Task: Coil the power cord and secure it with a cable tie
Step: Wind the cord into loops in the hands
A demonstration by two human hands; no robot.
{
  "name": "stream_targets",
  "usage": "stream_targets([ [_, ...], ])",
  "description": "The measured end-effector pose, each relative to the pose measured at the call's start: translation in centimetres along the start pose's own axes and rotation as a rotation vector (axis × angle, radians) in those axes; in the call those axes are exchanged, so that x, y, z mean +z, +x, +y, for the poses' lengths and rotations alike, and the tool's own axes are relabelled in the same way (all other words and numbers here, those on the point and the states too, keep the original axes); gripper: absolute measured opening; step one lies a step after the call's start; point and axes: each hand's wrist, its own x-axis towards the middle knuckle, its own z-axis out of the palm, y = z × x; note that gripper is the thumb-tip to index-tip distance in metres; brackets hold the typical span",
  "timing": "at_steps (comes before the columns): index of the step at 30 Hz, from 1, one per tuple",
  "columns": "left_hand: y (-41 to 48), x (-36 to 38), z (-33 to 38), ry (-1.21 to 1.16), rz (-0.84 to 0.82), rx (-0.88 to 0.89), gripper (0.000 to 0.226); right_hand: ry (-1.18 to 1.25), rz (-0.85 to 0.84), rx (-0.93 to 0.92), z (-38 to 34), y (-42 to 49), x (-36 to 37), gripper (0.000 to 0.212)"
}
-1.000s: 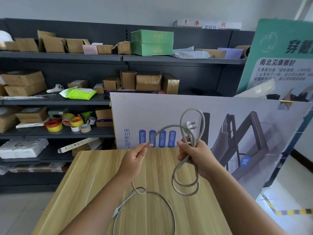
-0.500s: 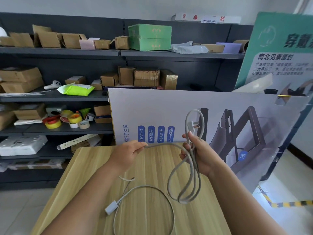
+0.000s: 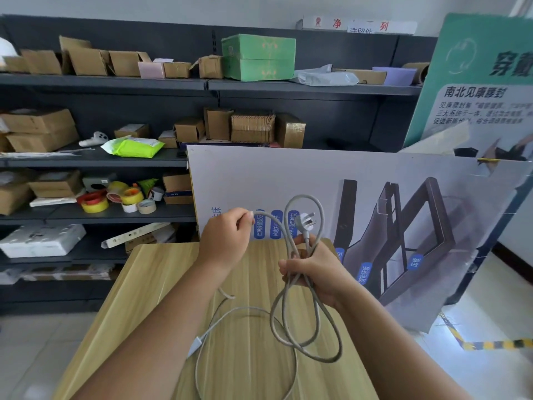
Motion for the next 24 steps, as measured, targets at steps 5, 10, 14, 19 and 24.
stream_targets([
  [5,0.5,-0.5,1.2,-0.085,0.088,-0.043,0.03,-0.086,0.058,-0.055,0.2,0.1,1.0,0.026],
  [10,0.5,0.3,0.9,-0.181,-0.005,-0.107,0.025,-0.024,0.107,-0.126,0.5,0.3,1.6,0.018],
  [14,-1.3,1.6,-0.4,-0.644,-0.251,-0.309,0.033,0.314,0.183,-0.222,0.3,0.8,1.4,0.019],
  [19,-4.7,3.5,-2.5,-0.511,-0.484,-0.296,0.031,0.68,0.223,-0.265,-1.1,1.5,0.0,0.028],
  [24,-3.3,2.4,-0.8,-0.632,-0.18,-0.314,0.028,-0.027,0.25,-0.195,-0.7,1.7,-0.1,0.011],
])
